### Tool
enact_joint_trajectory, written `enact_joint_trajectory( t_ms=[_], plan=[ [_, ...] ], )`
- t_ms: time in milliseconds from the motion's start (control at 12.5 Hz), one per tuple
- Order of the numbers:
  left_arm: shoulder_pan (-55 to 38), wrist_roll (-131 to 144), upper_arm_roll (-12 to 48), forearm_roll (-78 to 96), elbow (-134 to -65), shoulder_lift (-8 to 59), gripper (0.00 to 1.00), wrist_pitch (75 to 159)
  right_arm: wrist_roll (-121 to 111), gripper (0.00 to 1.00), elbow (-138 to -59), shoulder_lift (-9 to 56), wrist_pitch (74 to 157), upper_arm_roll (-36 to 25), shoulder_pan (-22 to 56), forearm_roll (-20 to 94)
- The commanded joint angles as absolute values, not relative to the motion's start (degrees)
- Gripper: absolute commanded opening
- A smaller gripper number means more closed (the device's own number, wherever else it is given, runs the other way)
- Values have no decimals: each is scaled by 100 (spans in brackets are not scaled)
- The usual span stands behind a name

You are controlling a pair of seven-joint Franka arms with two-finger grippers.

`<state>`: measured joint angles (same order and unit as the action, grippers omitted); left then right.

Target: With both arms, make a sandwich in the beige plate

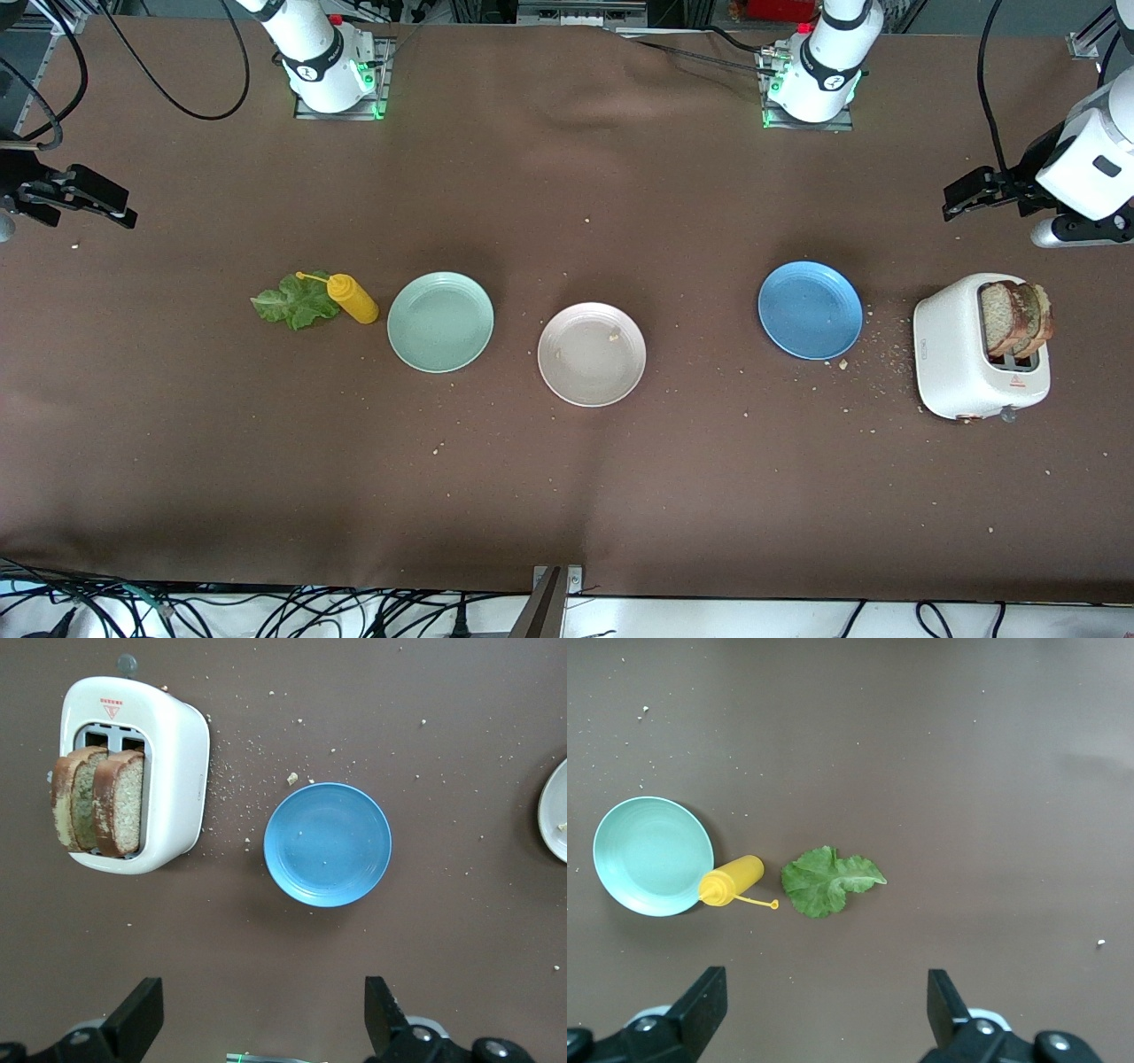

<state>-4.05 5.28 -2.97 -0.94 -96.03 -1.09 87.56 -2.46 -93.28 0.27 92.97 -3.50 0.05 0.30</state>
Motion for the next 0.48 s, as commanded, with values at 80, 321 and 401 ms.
enact_joint_trajectory(
  t_ms=[80,321,401],
  plan=[
    [-404,536,-334,263,-9633,-106,100,8807,-193,100,-9193,79,9185,-352,-35,132],
    [-396,536,-334,272,-9624,-105,100,8807,-193,100,-9193,70,9185,-352,-35,123],
    [-396,536,-334,272,-9624,-105,100,8807,-193,100,-9193,70,9185,-352,-35,132]
  ],
)
